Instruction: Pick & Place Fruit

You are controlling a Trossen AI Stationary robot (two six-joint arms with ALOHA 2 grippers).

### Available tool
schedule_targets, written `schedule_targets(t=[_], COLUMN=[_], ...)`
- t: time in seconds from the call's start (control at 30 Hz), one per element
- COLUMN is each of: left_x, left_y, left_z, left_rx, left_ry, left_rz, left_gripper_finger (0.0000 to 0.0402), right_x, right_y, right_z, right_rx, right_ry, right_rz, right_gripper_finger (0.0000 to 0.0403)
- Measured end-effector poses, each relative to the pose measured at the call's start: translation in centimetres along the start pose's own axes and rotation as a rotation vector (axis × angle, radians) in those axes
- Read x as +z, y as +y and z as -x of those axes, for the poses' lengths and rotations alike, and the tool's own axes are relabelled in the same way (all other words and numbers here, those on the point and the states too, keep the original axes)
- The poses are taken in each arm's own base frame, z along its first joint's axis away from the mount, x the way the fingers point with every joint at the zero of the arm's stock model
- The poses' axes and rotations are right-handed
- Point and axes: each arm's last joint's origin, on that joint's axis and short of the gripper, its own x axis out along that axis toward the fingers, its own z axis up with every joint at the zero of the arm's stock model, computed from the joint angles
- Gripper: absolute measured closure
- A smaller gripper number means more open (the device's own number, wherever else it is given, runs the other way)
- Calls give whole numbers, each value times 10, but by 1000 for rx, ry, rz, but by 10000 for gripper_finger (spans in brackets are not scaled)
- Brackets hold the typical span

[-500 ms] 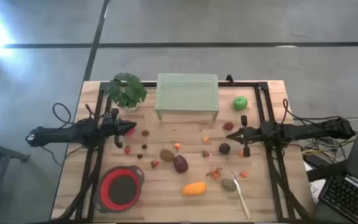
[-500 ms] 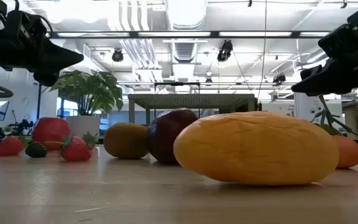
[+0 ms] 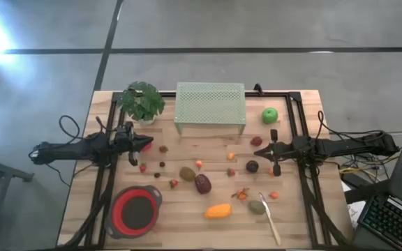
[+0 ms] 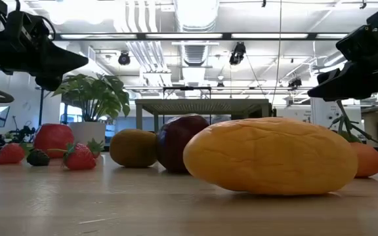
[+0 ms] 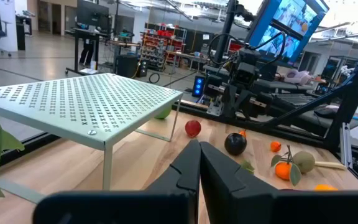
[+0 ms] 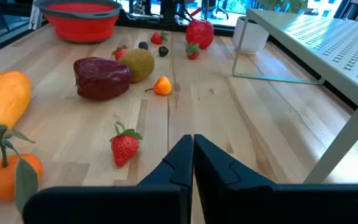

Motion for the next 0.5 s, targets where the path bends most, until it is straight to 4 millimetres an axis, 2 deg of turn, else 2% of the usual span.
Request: schedule_targets(t=[0.5], left_x=[0], left_y=[0], left_z=[0], left_rx=[-1], left_ry=[0], left_rz=[0], left_gripper_finger=[390], right_x=[3], right_y=[-2], right_z=[0], right_rx=[-46], right_ry=[-27], right_rz=[-1], right_gripper_finger=[394])
